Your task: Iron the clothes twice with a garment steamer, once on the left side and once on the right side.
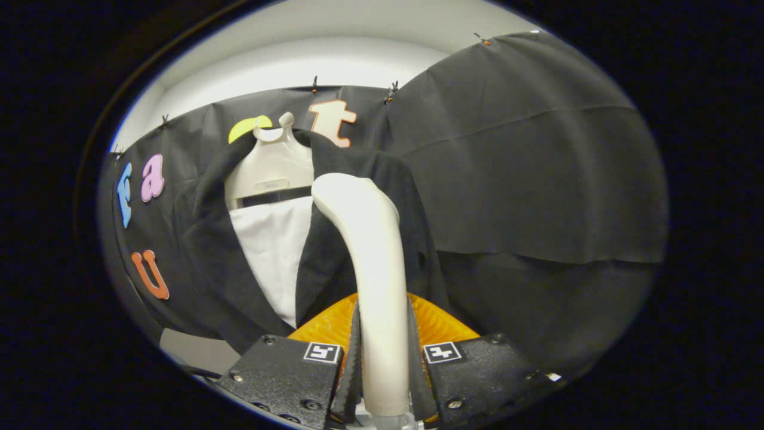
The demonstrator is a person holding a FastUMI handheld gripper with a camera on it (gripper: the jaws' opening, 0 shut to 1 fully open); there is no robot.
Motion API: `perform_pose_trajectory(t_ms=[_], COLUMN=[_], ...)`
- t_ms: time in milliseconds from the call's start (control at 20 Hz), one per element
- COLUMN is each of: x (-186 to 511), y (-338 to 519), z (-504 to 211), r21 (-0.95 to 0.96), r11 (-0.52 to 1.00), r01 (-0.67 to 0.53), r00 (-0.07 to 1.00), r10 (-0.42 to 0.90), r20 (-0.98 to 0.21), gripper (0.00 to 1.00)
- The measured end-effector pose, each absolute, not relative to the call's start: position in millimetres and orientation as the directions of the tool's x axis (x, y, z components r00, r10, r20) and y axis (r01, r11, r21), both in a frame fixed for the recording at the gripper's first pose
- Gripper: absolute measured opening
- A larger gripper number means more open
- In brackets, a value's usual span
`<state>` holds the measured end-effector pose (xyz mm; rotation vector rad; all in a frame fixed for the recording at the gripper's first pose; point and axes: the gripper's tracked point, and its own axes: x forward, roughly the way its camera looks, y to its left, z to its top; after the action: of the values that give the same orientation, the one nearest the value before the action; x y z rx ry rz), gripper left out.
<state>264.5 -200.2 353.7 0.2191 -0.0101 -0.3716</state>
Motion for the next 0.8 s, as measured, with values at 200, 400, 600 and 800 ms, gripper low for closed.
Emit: perform_pose_trajectory(t_ms=[200, 400, 600, 800], x=[269, 273, 271, 271], y=[-192, -185, -178, -170], z=[334, 313, 288, 268], r21=[0.182, 0.160, 0.147, 0.129], r11=[0.910, 0.910, 0.910, 0.914], r01=[0.373, 0.382, 0.387, 0.385], r00=[0.928, 0.924, 0.921, 0.919], r10=[-0.369, -0.372, -0.372, -0.366], r20=[-0.057, -0.088, -0.121, -0.148], gripper=[0.38, 0.38, 0.38, 0.37])
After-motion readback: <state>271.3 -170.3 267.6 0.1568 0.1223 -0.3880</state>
